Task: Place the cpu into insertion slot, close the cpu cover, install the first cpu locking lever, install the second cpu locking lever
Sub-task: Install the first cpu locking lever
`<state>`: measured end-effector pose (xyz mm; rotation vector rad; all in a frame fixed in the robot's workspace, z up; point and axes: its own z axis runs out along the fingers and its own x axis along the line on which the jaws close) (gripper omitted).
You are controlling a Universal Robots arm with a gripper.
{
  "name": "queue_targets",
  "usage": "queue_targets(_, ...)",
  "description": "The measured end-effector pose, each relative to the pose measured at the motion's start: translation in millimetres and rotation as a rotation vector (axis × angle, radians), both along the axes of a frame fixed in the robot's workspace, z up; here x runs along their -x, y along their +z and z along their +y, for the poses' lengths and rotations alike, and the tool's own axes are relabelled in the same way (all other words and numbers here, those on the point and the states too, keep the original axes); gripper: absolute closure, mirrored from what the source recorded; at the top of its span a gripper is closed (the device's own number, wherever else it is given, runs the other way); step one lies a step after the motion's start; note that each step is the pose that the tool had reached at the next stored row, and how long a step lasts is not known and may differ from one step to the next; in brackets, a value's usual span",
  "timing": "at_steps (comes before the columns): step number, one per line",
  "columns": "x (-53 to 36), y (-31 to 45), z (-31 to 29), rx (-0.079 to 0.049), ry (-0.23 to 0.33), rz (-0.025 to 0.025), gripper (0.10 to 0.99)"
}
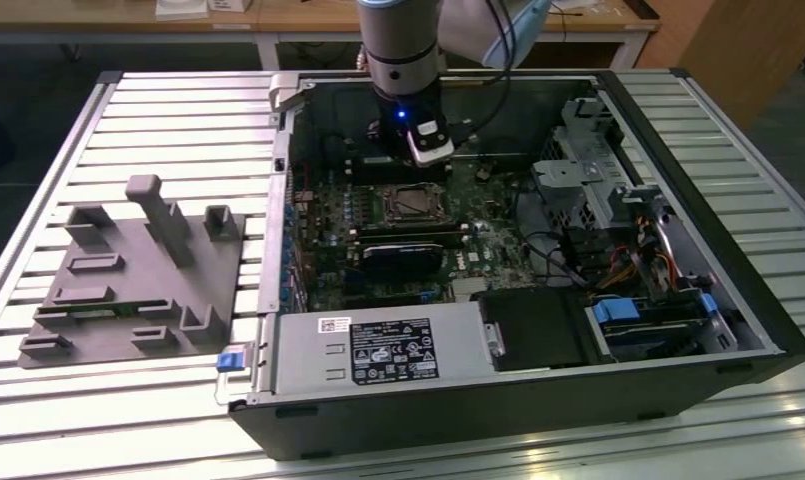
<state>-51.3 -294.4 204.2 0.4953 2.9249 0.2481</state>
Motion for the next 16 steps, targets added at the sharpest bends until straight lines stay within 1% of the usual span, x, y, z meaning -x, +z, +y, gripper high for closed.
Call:
queue_targets(3, 0.0, -0.1, -4.1, 0.003, 0.000, 0.0007, 0.980)
queue_targets(4, 0.0, -0.1, -5.5, 0.005, 0.000, 0.0015, 0.980)
queue_targets(5, 0.0, -0.2, -6.7, 0.006, 0.000, 0.0036, 0.980)
queue_targets(6, 0.0, -0.4, -7.8, 0.008, 0.000, 0.0075, 0.980)
queue_targets(7, -0.1, -0.6, -8.4, 0.011, 0.000, 0.0136, 0.980)
queue_targets(9, -0.1, -0.9, -9.1, 0.016, 0.000, 0.0327, 0.980)
queue_targets(11, -0.1, -1.2, -9.2, 0.022, 0.000, 0.0542, 0.980)
queue_targets(12, -0.1, -1.3, -9.2, 0.025, 0.000, 0.0594, 0.980)
queue_targets(16, -0.1, -1.3, -9.2, 0.026, 0.000, 0.0596, 0.980)
